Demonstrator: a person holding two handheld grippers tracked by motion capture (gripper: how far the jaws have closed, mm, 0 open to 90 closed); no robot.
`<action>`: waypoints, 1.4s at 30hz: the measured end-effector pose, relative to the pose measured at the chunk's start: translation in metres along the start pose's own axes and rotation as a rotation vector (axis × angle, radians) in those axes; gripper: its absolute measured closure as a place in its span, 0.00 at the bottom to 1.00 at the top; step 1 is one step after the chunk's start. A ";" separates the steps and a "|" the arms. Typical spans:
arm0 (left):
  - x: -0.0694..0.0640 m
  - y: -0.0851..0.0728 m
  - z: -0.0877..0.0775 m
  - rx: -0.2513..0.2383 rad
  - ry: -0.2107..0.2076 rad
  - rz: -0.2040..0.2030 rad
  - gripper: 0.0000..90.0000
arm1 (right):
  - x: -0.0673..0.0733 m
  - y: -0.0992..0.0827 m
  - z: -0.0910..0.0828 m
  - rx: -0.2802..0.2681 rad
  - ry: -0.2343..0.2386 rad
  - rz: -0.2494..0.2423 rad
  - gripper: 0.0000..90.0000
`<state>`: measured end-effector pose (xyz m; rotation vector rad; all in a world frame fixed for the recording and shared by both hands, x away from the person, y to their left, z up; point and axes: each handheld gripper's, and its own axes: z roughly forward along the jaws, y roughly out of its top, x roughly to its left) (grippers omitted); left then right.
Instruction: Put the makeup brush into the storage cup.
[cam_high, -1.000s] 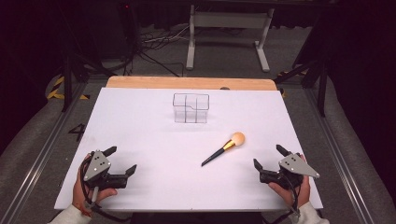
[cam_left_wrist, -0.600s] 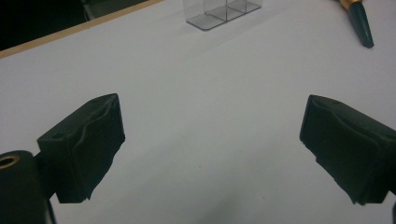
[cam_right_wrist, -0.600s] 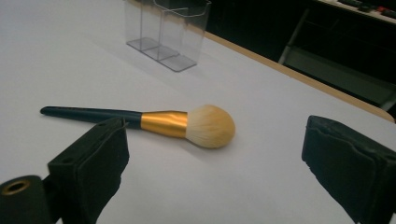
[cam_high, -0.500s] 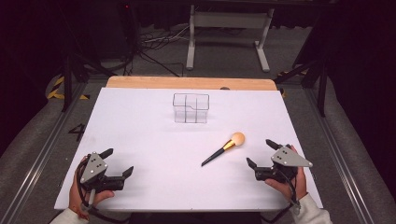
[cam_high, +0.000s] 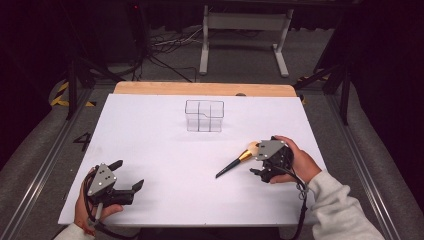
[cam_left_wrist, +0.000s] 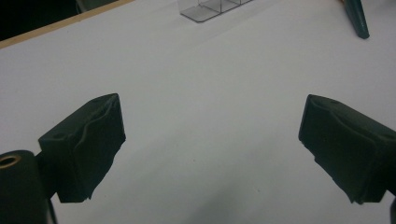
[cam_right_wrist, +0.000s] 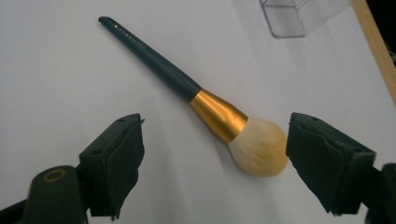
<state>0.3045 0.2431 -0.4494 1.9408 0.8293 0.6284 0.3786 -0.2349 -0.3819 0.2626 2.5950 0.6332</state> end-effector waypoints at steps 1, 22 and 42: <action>0.000 0.000 0.000 0.002 -0.001 -0.001 0.08 | -0.004 0.005 0.002 0.020 0.015 -0.024 0.22; 0.002 -0.004 0.000 0.017 -0.038 -0.009 0.08 | -0.033 0.050 0.075 0.422 0.269 -0.306 0.33; 0.002 -0.004 0.001 0.027 -0.057 -0.015 0.08 | -0.035 0.046 0.089 0.475 0.371 -0.359 0.69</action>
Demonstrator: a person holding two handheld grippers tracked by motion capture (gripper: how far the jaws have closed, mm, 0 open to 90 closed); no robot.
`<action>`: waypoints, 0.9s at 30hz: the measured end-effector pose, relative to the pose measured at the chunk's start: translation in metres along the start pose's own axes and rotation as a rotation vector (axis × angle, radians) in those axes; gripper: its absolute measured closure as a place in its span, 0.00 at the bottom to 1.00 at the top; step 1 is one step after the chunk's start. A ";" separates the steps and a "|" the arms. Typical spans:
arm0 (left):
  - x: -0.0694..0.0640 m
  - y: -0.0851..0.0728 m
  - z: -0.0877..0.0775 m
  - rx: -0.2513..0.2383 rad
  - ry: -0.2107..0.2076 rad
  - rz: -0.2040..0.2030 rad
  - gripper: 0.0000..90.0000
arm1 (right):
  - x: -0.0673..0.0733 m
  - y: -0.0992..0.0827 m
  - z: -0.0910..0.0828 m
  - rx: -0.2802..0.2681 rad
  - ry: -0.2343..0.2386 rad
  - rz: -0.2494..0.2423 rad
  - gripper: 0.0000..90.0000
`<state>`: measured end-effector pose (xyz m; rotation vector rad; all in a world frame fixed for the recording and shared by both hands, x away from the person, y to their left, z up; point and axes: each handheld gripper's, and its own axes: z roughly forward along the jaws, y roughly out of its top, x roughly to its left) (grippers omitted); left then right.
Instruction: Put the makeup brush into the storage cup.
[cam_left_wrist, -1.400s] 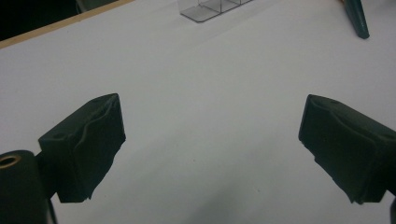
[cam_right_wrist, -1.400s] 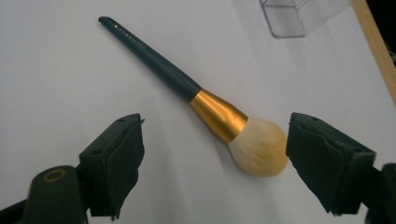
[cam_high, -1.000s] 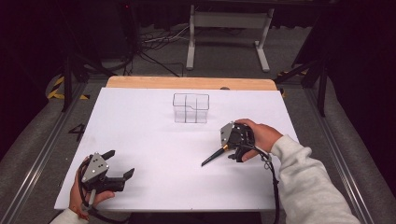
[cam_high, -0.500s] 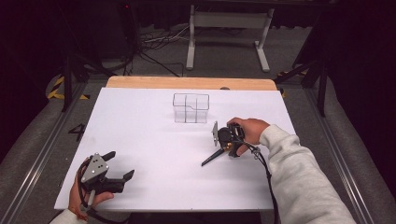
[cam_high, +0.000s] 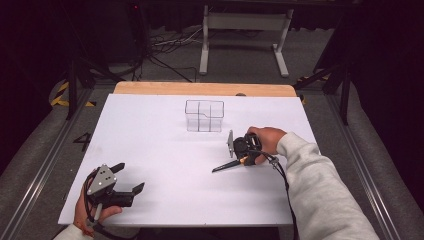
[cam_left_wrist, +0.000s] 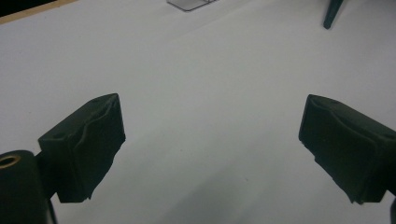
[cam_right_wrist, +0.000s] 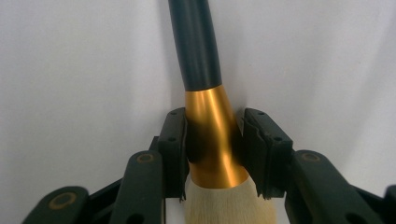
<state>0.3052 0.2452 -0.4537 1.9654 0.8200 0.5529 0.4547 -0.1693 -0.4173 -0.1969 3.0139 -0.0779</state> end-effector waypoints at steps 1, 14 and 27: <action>0.000 0.000 0.000 -0.001 0.000 0.000 0.08 | 0.001 0.000 0.000 0.000 -0.005 0.002 0.69; -0.003 0.001 0.001 0.004 0.001 0.011 0.08 | 0.010 -0.012 -0.024 -0.202 -0.118 0.198 0.70; -0.013 0.005 0.006 0.026 0.020 0.072 0.08 | 0.021 -0.018 -0.038 -0.398 -0.087 0.465 0.71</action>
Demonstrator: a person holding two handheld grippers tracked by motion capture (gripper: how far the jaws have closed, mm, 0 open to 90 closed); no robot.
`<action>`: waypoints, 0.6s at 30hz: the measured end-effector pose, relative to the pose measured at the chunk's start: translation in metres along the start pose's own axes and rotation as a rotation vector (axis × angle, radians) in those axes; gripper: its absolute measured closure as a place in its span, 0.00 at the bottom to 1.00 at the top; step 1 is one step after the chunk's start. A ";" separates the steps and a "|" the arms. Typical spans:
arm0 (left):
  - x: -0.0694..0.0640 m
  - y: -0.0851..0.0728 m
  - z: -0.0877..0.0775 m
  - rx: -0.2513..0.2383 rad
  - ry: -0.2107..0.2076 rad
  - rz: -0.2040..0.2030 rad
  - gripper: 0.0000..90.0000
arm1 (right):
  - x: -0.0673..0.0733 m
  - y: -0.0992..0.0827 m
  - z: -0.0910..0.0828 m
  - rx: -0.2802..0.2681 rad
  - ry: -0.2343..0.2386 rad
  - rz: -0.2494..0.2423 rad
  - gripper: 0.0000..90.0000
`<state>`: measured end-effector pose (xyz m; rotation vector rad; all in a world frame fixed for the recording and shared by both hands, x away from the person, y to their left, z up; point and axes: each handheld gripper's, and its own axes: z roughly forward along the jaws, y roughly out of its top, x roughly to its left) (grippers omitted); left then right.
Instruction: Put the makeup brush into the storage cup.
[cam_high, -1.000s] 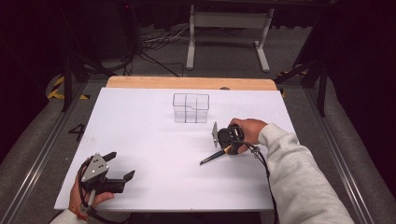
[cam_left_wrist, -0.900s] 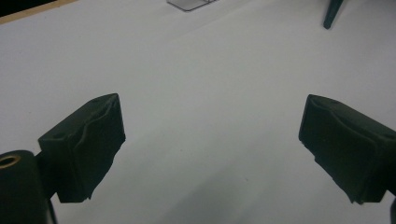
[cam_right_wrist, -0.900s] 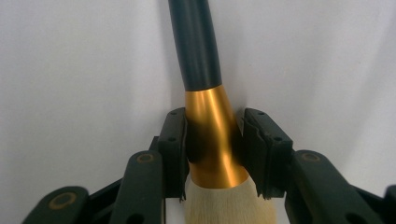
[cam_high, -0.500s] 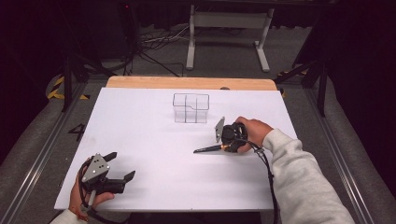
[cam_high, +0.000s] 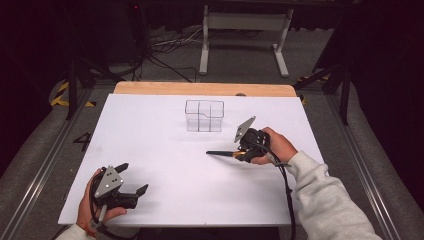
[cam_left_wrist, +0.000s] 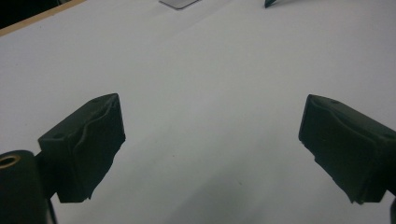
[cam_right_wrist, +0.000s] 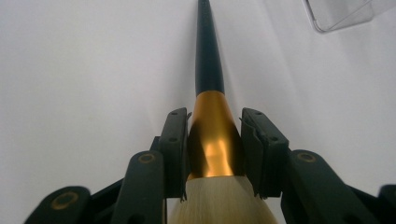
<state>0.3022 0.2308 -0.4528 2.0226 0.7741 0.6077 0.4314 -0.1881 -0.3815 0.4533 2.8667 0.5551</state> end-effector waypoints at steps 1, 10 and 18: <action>0.000 0.000 0.000 0.000 0.000 0.002 0.08 | 0.001 0.000 0.000 -0.003 -0.001 0.005 0.71; -0.001 0.002 0.001 0.008 0.001 0.017 0.09 | 0.002 -0.004 0.000 -0.028 -0.021 0.081 0.71; -0.018 0.023 0.016 0.013 -0.006 0.111 0.09 | 0.006 0.001 -0.005 -0.085 -0.009 0.102 0.71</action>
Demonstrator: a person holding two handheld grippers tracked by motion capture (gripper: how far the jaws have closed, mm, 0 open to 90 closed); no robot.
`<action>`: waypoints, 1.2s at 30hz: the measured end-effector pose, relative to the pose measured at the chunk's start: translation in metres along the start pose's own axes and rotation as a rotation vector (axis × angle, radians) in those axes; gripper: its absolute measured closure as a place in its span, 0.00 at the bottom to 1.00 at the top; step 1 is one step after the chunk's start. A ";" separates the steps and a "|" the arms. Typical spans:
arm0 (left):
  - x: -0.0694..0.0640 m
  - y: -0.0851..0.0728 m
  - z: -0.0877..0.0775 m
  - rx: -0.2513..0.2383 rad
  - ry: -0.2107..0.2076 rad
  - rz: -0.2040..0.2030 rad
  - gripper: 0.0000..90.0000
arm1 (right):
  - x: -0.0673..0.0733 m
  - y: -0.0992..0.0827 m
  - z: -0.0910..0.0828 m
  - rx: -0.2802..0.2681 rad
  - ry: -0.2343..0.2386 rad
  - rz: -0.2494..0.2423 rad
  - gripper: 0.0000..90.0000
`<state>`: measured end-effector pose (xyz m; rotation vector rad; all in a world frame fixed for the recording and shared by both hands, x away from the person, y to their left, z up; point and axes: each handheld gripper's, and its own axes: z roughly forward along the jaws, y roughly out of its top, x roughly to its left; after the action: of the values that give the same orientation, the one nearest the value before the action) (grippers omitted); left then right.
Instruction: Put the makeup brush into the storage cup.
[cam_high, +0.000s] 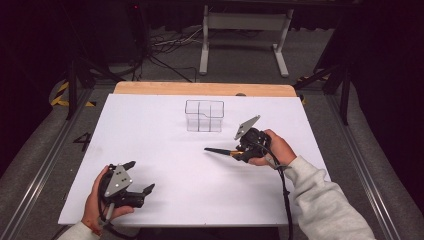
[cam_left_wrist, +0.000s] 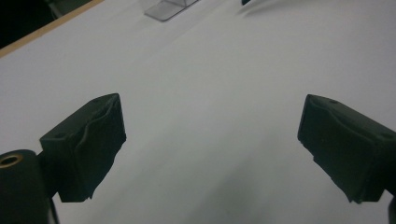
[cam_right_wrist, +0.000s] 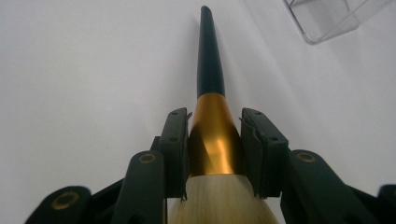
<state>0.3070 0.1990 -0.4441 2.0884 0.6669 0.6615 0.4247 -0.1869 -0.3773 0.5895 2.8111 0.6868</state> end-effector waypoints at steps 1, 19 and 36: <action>-0.009 0.010 0.008 0.009 0.016 0.048 0.10 | 0.001 0.001 0.000 -0.008 0.011 0.005 0.71; -0.067 0.075 0.076 -0.070 0.161 0.358 0.22 | 0.030 0.034 0.003 -0.163 0.120 0.107 0.71; -0.080 0.077 0.088 -0.017 0.240 0.564 0.56 | 0.048 0.051 0.021 -0.186 0.202 0.127 0.71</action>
<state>0.3244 0.0585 -0.4433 2.2096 0.1833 1.2383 0.4041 -0.1171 -0.3754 0.7049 2.8628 1.0758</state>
